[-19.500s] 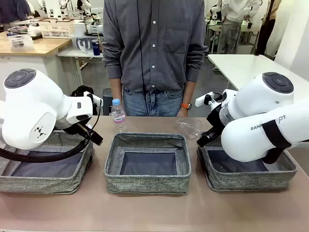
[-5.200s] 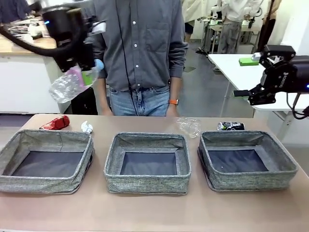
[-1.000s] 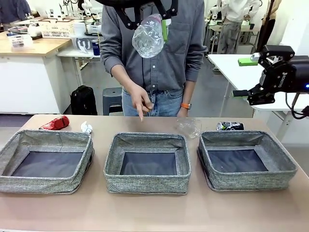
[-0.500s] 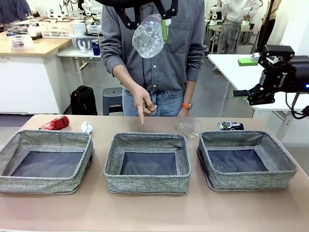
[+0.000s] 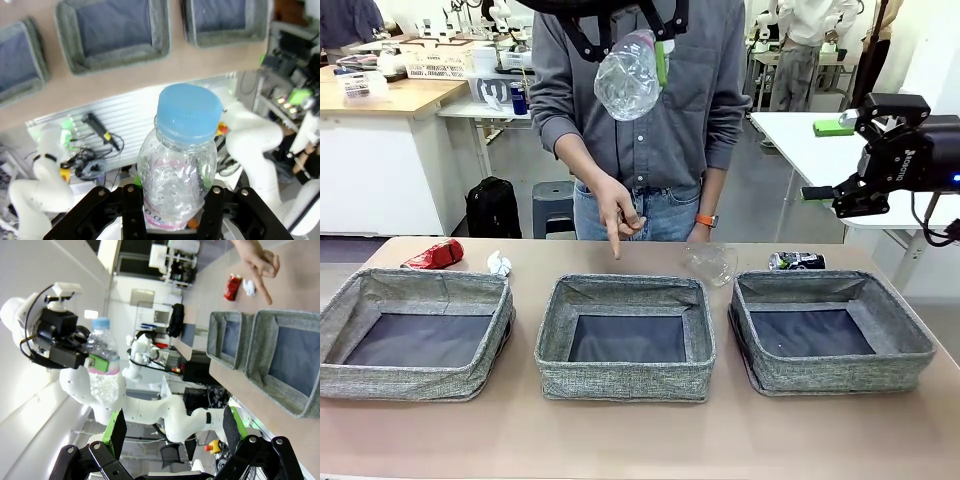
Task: Sort the waste into the appropriate baskets.
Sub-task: Place the picked waste into the Fabric basket indicated by the person.
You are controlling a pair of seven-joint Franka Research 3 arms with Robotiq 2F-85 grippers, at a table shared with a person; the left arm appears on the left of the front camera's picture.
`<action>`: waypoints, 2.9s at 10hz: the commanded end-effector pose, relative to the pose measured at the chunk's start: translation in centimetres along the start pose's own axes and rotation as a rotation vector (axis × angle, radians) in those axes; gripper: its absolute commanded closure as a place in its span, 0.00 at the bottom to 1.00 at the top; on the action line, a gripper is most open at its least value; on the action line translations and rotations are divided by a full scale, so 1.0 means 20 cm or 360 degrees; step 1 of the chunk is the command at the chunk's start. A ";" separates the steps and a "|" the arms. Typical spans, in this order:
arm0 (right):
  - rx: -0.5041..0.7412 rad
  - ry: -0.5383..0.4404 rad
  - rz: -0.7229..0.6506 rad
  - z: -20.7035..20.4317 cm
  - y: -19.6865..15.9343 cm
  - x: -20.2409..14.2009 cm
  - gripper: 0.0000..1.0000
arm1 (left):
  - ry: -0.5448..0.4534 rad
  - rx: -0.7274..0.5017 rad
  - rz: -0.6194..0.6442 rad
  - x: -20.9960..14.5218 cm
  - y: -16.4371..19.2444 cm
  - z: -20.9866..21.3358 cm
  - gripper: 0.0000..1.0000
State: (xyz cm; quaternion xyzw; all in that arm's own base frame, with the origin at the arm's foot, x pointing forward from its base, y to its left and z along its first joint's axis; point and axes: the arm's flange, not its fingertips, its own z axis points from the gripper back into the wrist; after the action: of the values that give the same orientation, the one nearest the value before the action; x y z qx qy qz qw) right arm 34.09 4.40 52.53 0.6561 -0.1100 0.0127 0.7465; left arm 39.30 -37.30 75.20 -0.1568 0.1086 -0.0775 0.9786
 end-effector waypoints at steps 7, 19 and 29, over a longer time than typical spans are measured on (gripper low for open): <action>0.0032 -0.0009 -0.0015 -0.01 0.02 0.02 0.00 | -0.0466 0.0121 0.0183 0.13 0.30 -0.93 0.61; 0.0032 -0.0009 -0.0015 -0.01 0.02 0.02 0.00 | -0.0446 0.0332 0.0260 0.37 0.43 -1.40 0.00; 0.0032 -0.0009 -0.0015 -0.01 0.02 0.02 0.00 | -0.0344 0.0049 0.0175 0.32 0.49 -1.21 0.00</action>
State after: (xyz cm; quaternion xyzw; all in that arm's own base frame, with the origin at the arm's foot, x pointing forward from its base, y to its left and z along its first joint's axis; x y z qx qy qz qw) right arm 34.08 4.40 52.54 0.6566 -0.1095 0.0132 0.7461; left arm 41.31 -38.18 47.62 -0.1218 -0.0022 0.0014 0.9926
